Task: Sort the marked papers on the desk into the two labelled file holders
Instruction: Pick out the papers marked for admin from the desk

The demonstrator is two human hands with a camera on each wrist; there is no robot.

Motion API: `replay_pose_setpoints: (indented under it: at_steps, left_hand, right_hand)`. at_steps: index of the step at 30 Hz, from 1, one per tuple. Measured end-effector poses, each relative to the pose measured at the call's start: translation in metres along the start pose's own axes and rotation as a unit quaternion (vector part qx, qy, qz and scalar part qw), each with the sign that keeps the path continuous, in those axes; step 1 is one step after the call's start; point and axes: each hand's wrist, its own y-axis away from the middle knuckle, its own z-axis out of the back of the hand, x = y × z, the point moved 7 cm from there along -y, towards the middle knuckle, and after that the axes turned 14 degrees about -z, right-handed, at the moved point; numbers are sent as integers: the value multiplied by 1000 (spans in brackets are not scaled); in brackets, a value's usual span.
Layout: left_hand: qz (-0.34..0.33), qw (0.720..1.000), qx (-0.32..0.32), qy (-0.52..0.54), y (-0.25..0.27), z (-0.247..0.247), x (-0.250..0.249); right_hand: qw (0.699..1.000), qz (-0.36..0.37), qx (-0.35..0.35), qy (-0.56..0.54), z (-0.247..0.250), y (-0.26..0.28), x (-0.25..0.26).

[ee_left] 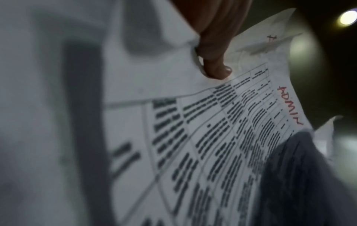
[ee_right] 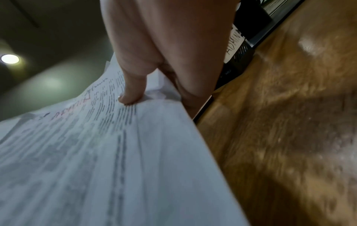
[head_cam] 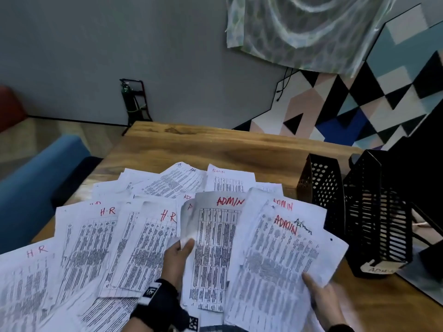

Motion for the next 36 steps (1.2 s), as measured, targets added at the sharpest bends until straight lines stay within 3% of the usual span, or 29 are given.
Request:
replay_pose_setpoints:
  at_steps: [5,9,11,14,17,20,23,26,30,33,36]
  left_hand:
    - [40,999,30,7,5,-19,12]
    - [13,1000,21,-17,9,-28,8]
    - [15,995,70,-63,18,-38,10]
    - [18,968,201,-149,31,-59,18]
    - [-18,957,226,-179,27,-62,-7]
    - [-90,961,237,-113,15,-65,-59]
    - [-168,941,283,-79,15,-74,-112]
    - [-201,947,248,-46,14,-66,-125]
    - [-180,959,213,-44,17,-54,-100]
    - [-127,953,259,-92,25,-69,-73]
    - [-141,960,221,-95,16,-81,-74]
  right_hand:
    - [998,-25,54,27,-29,-8,-20]
    - [993,-41,93,66,-56,-12,-30]
    - [989,-38,94,109,-66,-9,-32]
    - [981,-28,104,162,-80,-4,-27]
    - [985,29,86,146,-82,3,-1]
    - [986,111,71,101,-85,23,50]
    - [969,199,110,99,-97,53,93]
    - [955,222,143,133,-105,67,98]
    - [957,158,167,174,-107,58,65]
    - [955,116,160,220,-109,53,42]
    - [949,135,112,264,-99,47,56]
